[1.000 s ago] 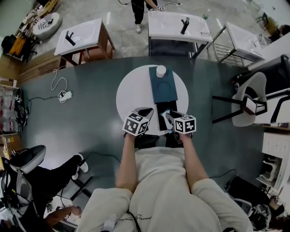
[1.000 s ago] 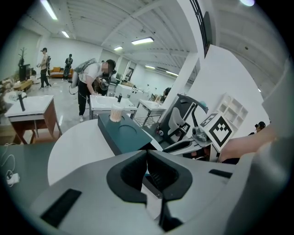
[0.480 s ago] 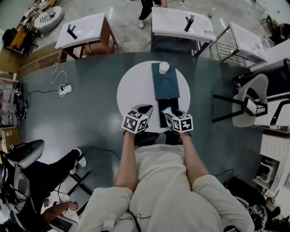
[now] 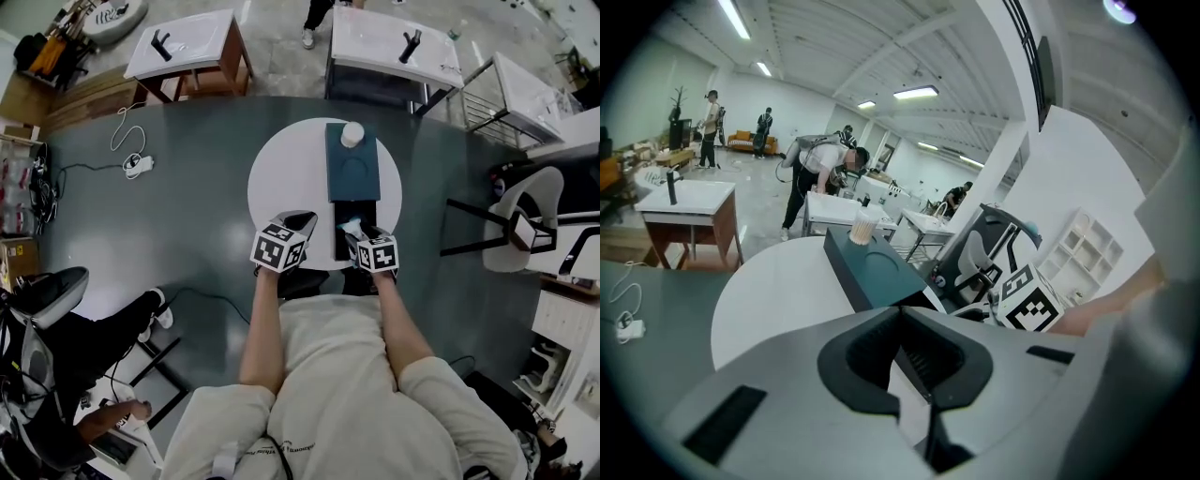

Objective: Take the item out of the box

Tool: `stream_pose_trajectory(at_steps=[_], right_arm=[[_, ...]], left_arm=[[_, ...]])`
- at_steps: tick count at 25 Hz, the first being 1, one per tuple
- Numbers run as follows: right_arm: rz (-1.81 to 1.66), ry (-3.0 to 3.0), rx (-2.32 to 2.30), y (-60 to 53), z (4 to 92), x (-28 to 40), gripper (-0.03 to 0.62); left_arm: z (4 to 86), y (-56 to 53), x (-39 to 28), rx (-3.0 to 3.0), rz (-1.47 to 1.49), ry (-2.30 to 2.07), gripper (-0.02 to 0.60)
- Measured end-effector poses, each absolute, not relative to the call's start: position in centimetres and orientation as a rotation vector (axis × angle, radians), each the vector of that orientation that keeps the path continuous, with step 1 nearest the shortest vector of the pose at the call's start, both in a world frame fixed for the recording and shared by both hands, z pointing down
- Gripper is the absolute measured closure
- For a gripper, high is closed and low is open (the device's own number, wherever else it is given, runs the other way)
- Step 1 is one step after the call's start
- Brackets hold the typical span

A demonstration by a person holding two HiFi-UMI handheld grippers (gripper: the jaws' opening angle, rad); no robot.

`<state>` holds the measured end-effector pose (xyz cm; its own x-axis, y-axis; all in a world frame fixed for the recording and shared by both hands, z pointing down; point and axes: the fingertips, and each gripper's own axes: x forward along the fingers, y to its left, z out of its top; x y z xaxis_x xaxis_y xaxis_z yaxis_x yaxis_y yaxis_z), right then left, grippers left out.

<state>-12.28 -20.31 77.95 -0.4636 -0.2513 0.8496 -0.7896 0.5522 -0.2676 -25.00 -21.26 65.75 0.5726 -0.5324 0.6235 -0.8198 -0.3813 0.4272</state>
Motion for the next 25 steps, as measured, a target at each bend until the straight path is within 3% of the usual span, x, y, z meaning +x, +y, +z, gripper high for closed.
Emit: stream_pose_trajectory(at_steps=[12,15,25], right_arm=[[0.671,-1.806,0.702,-19.5,80.8,-12.7,0.329],[0.665,-1.806,0.701,-19.7,80.8,-12.8,0.372],[0.697,-1.846,0.767,-19.7,78.8,-12.8,0.384]], left_arm=[[66.6,-21.6,-27.3,2.002,0.439,-1.199,0.56],[66.7,-21.4,-27.9,1.987,0.431,-1.22,0.56],[65.7,-21.2,-27.2,2.022,0.447,-1.189,0.56]])
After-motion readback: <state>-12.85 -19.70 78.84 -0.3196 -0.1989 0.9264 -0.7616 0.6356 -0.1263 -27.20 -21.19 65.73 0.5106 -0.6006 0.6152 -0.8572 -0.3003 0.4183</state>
